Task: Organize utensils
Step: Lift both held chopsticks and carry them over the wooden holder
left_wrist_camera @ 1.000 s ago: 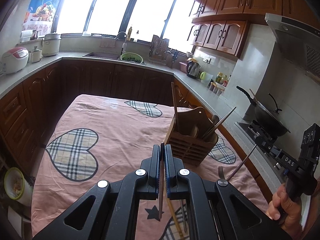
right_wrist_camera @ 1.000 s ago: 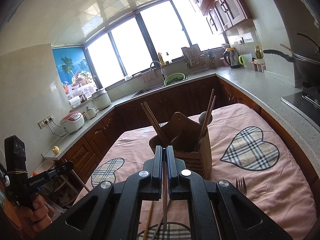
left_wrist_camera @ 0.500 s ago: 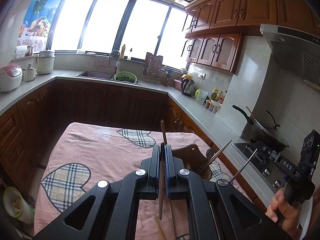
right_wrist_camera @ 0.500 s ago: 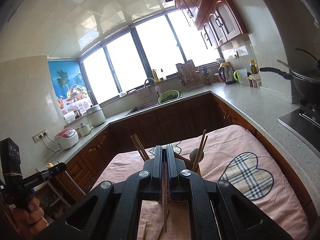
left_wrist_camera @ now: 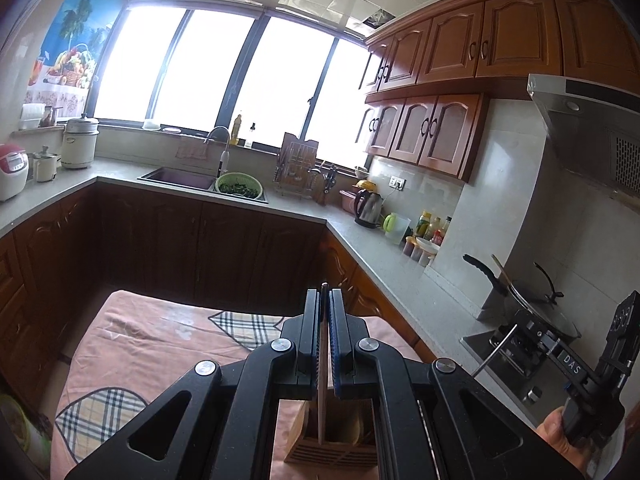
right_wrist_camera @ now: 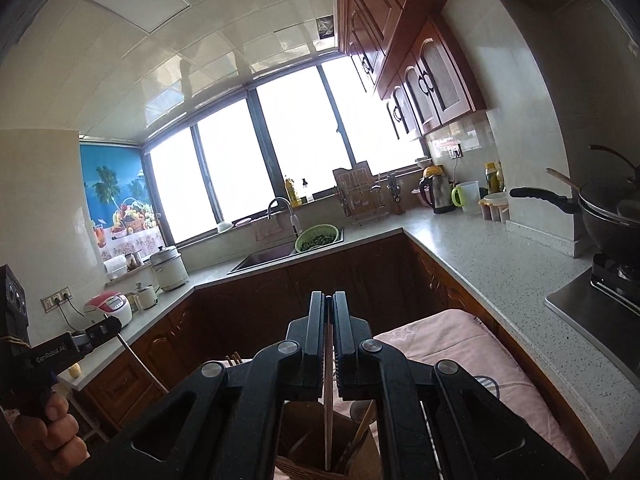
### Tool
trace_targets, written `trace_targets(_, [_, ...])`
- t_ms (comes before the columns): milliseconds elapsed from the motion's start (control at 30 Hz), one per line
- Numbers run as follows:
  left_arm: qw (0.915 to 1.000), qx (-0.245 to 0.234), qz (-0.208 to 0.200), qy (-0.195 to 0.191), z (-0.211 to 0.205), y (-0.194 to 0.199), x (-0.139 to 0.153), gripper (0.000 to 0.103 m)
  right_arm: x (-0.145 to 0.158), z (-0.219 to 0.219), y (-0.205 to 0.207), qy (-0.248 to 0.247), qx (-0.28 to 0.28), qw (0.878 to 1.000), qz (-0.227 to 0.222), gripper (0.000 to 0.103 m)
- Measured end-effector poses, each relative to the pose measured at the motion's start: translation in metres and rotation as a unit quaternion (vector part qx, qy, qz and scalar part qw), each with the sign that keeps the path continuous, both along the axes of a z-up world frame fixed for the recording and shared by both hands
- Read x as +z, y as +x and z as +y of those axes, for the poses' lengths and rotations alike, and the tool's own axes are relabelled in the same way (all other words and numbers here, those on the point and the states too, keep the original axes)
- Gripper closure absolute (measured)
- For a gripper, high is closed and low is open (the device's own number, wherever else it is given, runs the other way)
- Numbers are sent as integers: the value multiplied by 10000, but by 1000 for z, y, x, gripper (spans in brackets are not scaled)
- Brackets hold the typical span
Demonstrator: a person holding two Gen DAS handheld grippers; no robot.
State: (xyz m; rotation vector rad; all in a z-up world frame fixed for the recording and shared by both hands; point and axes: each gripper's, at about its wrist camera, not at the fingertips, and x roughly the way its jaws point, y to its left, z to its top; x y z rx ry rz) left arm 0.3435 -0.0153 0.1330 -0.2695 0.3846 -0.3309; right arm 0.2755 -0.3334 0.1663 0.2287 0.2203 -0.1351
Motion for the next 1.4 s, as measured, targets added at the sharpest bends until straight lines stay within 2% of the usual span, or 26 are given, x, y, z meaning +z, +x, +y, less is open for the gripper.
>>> trace_targets(267, [9994,119,302,-123,-16,53,-32,100,-21,-6,18,-53,-70,9999,104,99])
trace_targets(567, [9973,108,729,29,-36,87,-65,100,-62,-9,29,245,-12,9989,404,99])
trace_targets(833, [9959,58,894,161,-45,91,-68,100,-94,-15,34,539,-35,9960,708,99])
trace_targets(1400, [9949,111,967,279,-48,91,-80,99,-104,-25,32,706,-208,9939,827,99])
